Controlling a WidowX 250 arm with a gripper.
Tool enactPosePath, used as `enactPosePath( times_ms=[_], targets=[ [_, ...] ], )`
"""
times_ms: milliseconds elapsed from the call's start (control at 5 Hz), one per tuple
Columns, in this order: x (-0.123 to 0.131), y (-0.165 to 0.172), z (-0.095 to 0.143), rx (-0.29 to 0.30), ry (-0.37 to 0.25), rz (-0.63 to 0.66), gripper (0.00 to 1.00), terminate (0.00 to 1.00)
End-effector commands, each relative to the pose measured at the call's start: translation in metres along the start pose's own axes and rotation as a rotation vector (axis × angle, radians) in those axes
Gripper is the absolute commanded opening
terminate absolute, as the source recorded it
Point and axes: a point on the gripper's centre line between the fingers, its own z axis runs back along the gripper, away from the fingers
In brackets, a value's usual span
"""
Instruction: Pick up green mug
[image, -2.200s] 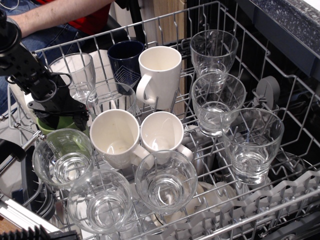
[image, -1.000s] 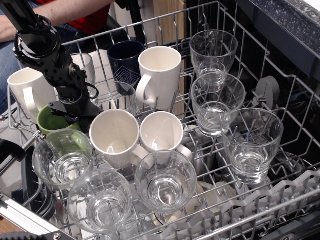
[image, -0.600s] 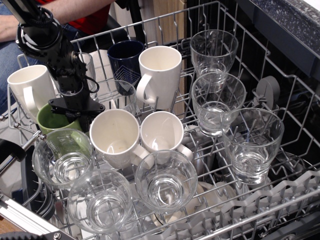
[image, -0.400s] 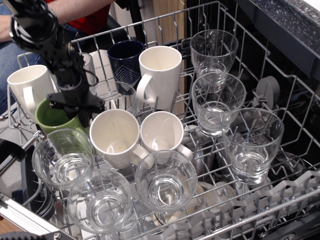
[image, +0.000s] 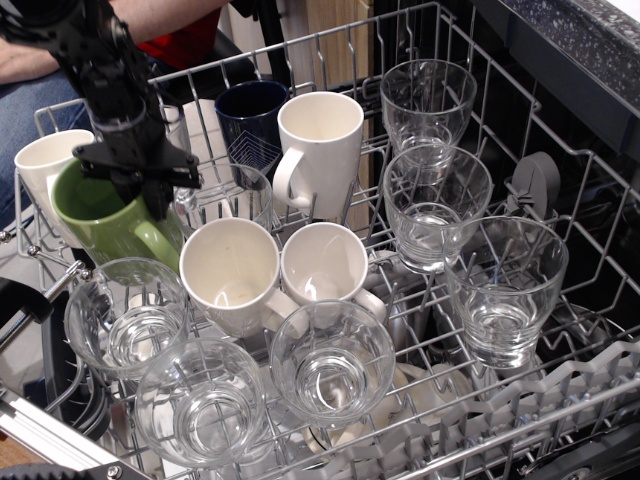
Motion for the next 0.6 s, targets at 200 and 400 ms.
enactPosePath(
  times_ms=[200,400],
  targets=[
    [0.038,-0.001,0.104,0.106,-0.042,-0.024,0.00,0.00],
    [0.032,-0.001,0.118,0.153,-0.006,-0.074,0.00,1.00]
  ],
)
